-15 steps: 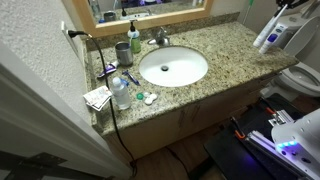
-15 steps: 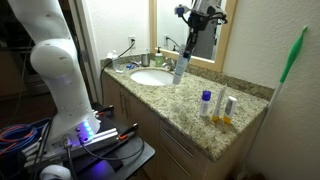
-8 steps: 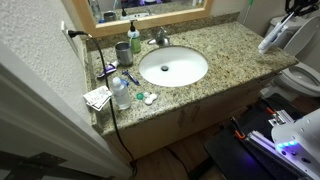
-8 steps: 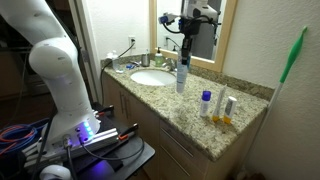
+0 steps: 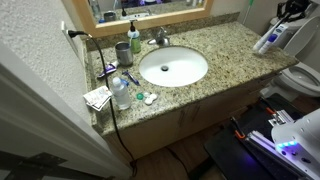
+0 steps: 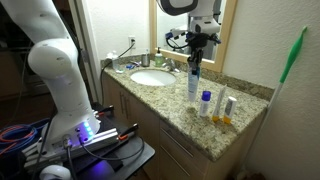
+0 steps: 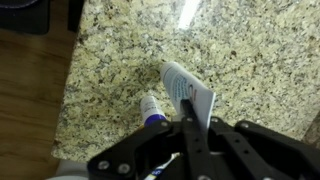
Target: Move the tube near the mirror towards you
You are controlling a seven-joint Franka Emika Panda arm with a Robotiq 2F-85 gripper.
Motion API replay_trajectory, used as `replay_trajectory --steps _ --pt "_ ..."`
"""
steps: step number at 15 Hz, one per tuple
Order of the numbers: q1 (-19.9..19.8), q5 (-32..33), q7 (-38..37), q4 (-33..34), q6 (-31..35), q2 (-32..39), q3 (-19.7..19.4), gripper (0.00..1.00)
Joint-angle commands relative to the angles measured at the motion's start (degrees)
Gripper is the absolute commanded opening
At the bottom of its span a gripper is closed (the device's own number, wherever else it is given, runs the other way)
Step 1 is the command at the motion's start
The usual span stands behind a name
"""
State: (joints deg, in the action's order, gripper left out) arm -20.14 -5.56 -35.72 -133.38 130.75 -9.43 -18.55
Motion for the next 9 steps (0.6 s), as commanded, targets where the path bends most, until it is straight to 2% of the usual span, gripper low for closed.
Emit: replay_trajectory --steps 1,4,9 --pt "-0.58 -1.37 -3.86 2.51 2.75 5.23 0.31 0.01" --pt "-0.38 -0.79 -7.86 3.57 5.77 8.22 -0.06 0.01" --pt "0.12 -0.98 -10.95 5.70 5.47 10.87 -0.44 0.01"
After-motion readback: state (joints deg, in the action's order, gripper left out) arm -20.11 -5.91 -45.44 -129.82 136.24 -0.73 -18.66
